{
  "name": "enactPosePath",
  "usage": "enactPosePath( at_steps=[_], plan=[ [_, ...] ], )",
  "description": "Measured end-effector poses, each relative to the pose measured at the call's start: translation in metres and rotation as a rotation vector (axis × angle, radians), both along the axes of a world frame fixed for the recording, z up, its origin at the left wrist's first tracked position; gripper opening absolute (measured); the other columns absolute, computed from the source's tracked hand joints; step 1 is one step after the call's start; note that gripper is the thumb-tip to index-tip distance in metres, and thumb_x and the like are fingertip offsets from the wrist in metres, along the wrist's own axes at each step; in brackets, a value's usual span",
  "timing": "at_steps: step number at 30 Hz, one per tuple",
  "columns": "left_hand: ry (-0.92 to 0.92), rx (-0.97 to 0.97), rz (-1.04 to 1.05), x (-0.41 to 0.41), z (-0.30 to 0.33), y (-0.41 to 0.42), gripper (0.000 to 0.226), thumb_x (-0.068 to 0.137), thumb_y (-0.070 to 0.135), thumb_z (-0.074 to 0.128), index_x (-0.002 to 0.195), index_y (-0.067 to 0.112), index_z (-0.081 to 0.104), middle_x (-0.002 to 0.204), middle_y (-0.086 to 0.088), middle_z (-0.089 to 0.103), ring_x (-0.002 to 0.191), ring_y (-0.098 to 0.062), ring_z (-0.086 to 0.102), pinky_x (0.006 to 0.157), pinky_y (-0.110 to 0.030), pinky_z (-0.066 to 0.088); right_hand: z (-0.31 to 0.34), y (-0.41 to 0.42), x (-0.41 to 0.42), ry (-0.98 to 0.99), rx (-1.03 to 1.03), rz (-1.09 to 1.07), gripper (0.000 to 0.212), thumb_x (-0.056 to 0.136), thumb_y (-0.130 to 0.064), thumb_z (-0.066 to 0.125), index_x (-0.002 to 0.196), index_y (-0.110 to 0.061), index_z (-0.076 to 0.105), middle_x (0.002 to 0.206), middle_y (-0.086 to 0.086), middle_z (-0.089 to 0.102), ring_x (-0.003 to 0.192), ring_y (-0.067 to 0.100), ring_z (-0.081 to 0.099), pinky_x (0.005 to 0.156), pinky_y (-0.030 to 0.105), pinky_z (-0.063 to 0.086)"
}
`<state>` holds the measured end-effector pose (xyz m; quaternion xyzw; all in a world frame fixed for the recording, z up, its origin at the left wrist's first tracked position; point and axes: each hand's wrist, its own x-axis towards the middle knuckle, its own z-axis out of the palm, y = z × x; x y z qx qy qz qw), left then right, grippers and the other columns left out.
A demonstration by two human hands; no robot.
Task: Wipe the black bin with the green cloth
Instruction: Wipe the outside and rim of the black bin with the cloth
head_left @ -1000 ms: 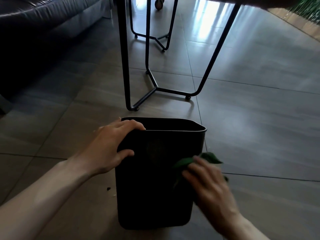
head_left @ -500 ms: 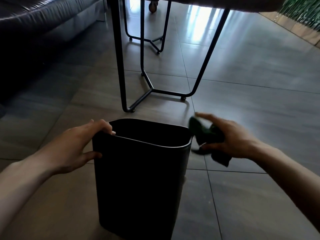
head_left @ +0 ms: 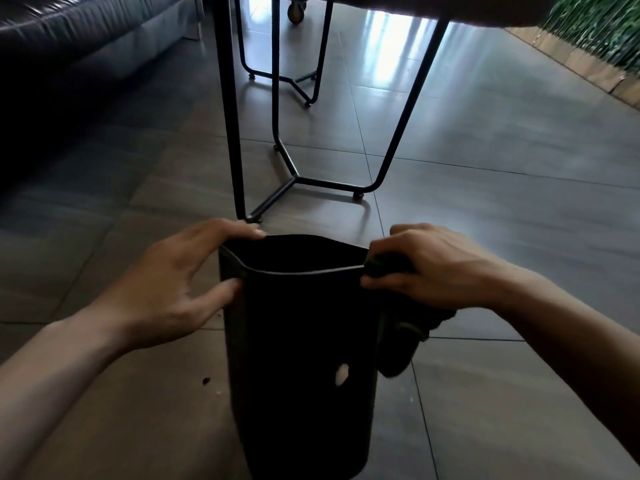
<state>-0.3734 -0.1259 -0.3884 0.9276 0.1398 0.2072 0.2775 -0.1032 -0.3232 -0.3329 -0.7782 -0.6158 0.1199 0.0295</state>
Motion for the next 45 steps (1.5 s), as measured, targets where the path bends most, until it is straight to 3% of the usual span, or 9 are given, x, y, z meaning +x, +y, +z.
enactPosePath(
  at_steps=[5,10,14,18,22,25,32,39,45],
  plan=[
    [0.009,0.050,-0.132,0.020,0.010,-0.033,0.068,0.086,0.052,0.066,0.148,0.045,0.037,0.146,0.023,0.047,0.139,-0.003,0.043,0.113,-0.030,0.040,0.001,0.022,-0.016,-0.118,0.091,-0.120,0.028,0.093,-0.069,0.058,0.102,-0.043,0.066,0.088,-0.013,0.048,0.094,0.020,0.054,0.057,0.023,0.028],
    [0.080,0.145,-0.059,0.029,-0.002,-0.039,0.085,0.080,0.042,0.077,0.151,0.044,0.032,0.147,0.022,0.045,0.138,-0.006,0.043,0.109,-0.039,0.044,-0.003,0.019,-0.023,-0.131,0.129,-0.139,0.030,0.093,-0.065,0.059,0.109,-0.041,0.067,0.093,-0.011,0.051,0.089,0.019,0.055,0.057,0.025,0.030],
    [0.031,0.072,-0.049,0.032,-0.008,-0.034,0.084,0.076,0.031,0.083,0.149,0.036,0.041,0.145,0.019,0.049,0.137,-0.004,0.043,0.116,-0.024,0.034,-0.006,-0.001,-0.026,0.058,0.473,-0.173,0.030,0.090,-0.053,0.067,0.115,-0.038,0.062,0.093,-0.017,0.063,0.084,0.012,0.063,0.069,0.031,0.048],
    [0.023,0.030,-0.015,0.038,-0.010,-0.028,0.084,0.072,0.026,0.086,0.145,0.034,0.046,0.136,0.025,0.048,0.130,0.004,0.041,0.108,-0.005,0.026,-0.023,-0.004,-0.047,0.120,0.867,-0.050,0.026,0.092,-0.034,0.070,0.113,-0.021,0.063,0.107,-0.008,0.061,0.096,0.013,0.061,0.080,0.024,0.050],
    [0.007,0.011,-0.016,0.044,-0.009,-0.024,0.074,0.075,0.016,0.079,0.142,0.031,0.050,0.138,0.017,0.054,0.131,-0.002,0.048,0.110,-0.018,0.037,-0.084,-0.010,-0.074,-0.080,0.631,0.173,0.045,0.098,-0.040,0.066,0.138,-0.020,0.062,0.149,0.011,0.052,0.144,0.036,0.044,0.108,0.054,0.046],
    [0.036,-0.002,0.002,0.046,-0.009,-0.019,0.081,0.074,0.007,0.077,0.144,0.036,0.047,0.141,0.019,0.052,0.136,0.003,0.043,0.111,-0.010,0.030,-0.127,-0.031,-0.080,-0.218,0.470,0.243,0.066,0.097,-0.054,0.063,0.156,-0.032,0.042,0.169,0.011,0.030,0.159,0.037,0.019,0.113,0.066,0.037],
    [0.074,-0.005,0.022,0.046,-0.008,-0.022,0.085,0.073,0.025,0.085,0.144,0.044,0.043,0.143,0.022,0.049,0.136,0.008,0.040,0.111,-0.007,0.027,-0.176,-0.092,-0.069,-0.397,0.449,0.573,0.047,0.109,-0.025,0.046,0.155,-0.036,0.041,0.167,0.003,0.034,0.157,0.036,0.026,0.106,0.056,0.048],
    [0.070,-0.038,0.034,0.041,-0.003,-0.025,0.085,0.070,0.013,0.088,0.141,0.040,0.049,0.143,0.017,0.054,0.136,0.003,0.044,0.110,-0.006,0.028,-0.122,-0.017,-0.056,-0.137,0.706,0.130,0.060,0.098,-0.022,0.073,0.151,-0.026,0.046,0.165,0.012,0.037,0.158,0.035,0.022,0.112,0.060,0.042],
    [0.074,-0.035,-0.038,0.043,0.001,-0.033,0.082,0.072,0.014,0.087,0.141,0.038,0.049,0.137,0.028,0.050,0.139,0.008,0.038,0.113,-0.006,0.020,-0.176,-0.095,-0.077,-0.532,0.478,0.794,0.036,0.113,-0.019,0.041,0.147,-0.029,0.048,0.159,0.001,0.044,0.152,0.030,0.037,0.125,0.045,0.032]
  ],
)
